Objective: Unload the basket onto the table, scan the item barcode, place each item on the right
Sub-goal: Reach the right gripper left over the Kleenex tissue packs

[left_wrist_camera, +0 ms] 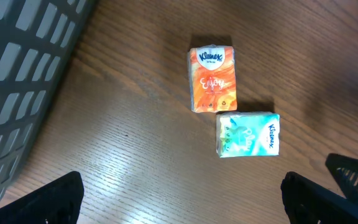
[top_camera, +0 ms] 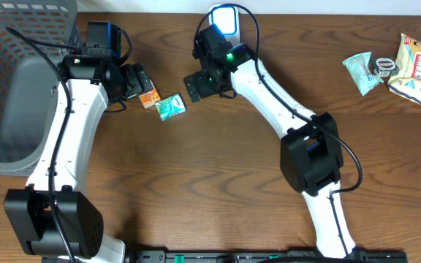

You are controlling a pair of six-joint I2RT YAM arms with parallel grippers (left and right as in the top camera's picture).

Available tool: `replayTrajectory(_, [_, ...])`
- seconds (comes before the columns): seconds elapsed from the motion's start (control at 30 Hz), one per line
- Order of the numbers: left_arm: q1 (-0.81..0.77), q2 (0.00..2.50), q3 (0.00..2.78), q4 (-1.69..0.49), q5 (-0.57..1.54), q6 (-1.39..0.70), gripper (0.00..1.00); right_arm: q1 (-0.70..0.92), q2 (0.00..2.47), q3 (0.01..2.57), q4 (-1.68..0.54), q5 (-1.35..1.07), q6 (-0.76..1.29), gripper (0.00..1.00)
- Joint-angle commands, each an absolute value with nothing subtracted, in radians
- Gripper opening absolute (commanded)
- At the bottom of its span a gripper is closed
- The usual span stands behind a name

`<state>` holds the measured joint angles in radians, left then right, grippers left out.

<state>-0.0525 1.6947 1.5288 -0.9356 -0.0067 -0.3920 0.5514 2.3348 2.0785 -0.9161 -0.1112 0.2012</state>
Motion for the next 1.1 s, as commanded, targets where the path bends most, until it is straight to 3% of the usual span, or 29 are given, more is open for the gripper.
replayTrajectory(0.0, [-0.049, 1.699, 1.533, -0.938, -0.02, -0.386, 1.0, 0.543, 2.35, 2.078, -0.917, -0.103, 0.213, 0.99])
replayTrajectory(1.07, [-0.049, 1.699, 1.533, -0.938, -0.02, -0.386, 1.0, 0.537, 2.352, 2.078, -0.92, -0.103, 0.212, 0.99])
